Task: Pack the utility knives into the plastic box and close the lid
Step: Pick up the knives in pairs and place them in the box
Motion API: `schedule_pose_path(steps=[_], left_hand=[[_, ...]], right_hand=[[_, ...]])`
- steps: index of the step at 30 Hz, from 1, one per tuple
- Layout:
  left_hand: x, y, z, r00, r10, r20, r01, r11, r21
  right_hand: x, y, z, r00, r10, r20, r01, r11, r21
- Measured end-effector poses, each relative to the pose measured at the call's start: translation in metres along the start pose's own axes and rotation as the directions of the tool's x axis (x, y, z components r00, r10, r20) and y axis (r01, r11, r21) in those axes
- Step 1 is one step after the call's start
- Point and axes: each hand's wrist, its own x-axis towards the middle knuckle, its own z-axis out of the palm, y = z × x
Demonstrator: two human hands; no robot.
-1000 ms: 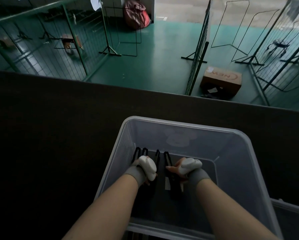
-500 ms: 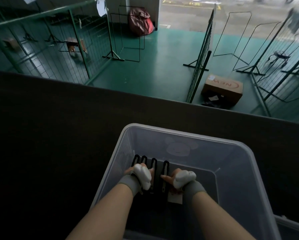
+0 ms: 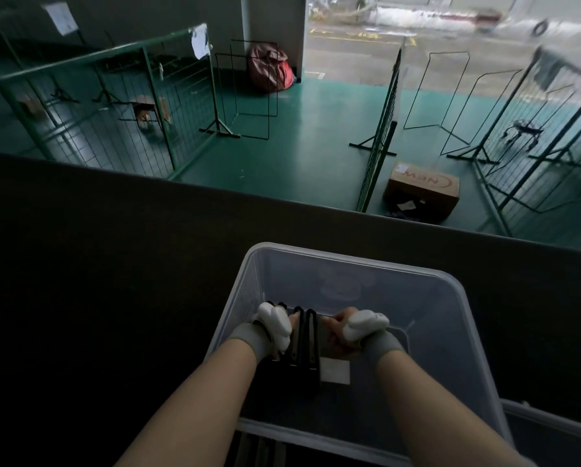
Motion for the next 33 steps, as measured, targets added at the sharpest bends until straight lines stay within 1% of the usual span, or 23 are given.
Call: schedule_pose_path(steps=[1, 2, 4, 7, 9, 11, 13, 15, 18, 24, 28, 30, 33], left_hand=[[-0.005, 0.001, -0.003, 1.0, 0.023, 0.003, -0.023, 1.0, 0.001], [-0.011, 0.004, -0.007, 0.999, 0.043, 0.001, -0.043, 0.999, 0.004], [-0.032, 0.01, -0.018, 0.997, 0.08, 0.002, -0.08, 0.995, 0.063], [-0.07, 0.017, -0.033, 0.989, 0.144, 0.027, -0.146, 0.976, 0.159], [-0.092, 0.016, -0.043, 0.978, 0.204, 0.029, -0.206, 0.974, 0.099], [-0.105, 0.018, -0.052, 0.964, 0.266, -0.002, -0.266, 0.964, 0.022], [-0.124, 0.013, -0.058, 0.944, 0.322, -0.074, -0.324, 0.946, -0.013], [-0.143, 0.007, -0.06, 0.916, 0.374, -0.148, -0.389, 0.917, -0.09], [-0.164, -0.001, -0.063, 0.871, 0.441, -0.218, -0.48, 0.857, -0.188], [-0.194, -0.032, -0.059, 0.82, 0.494, -0.29, -0.56, 0.799, -0.219], [-0.208, -0.051, -0.055, 0.76, 0.549, -0.347, -0.629, 0.756, -0.182], [-0.219, -0.062, -0.051, 0.752, 0.588, -0.297, -0.646, 0.748, -0.153], [-0.231, -0.074, -0.042, 0.77, 0.616, -0.167, -0.637, 0.757, -0.145]], right_hand=[[-0.007, -0.002, -0.001, 0.999, -0.048, -0.017, 0.048, 0.998, 0.029], [-0.01, -0.001, -0.004, 0.996, -0.065, -0.058, 0.068, 0.996, 0.049], [-0.028, -0.005, -0.011, 0.99, -0.095, -0.102, 0.102, 0.993, 0.062], [-0.065, -0.017, -0.022, 0.986, -0.138, -0.096, 0.154, 0.971, 0.185], [-0.093, -0.021, -0.025, 0.972, -0.184, -0.145, 0.215, 0.946, 0.242], [-0.105, -0.026, -0.028, 0.957, -0.215, -0.194, 0.264, 0.923, 0.281], [-0.127, -0.03, -0.027, 0.941, -0.239, -0.24, 0.307, 0.901, 0.307], [-0.149, -0.033, -0.024, 0.925, -0.264, -0.273, 0.344, 0.886, 0.31], [-0.171, -0.036, -0.021, 0.902, -0.292, -0.318, 0.394, 0.859, 0.327], [-0.209, -0.031, 0.005, 0.878, -0.315, -0.36, 0.455, 0.783, 0.424], [-0.235, -0.023, 0.025, 0.851, -0.338, -0.403, 0.498, 0.765, 0.409], [-0.247, -0.016, 0.038, 0.836, -0.346, -0.425, 0.521, 0.743, 0.42], [-0.26, -0.004, 0.054, 0.839, -0.358, -0.41, 0.529, 0.714, 0.459]])
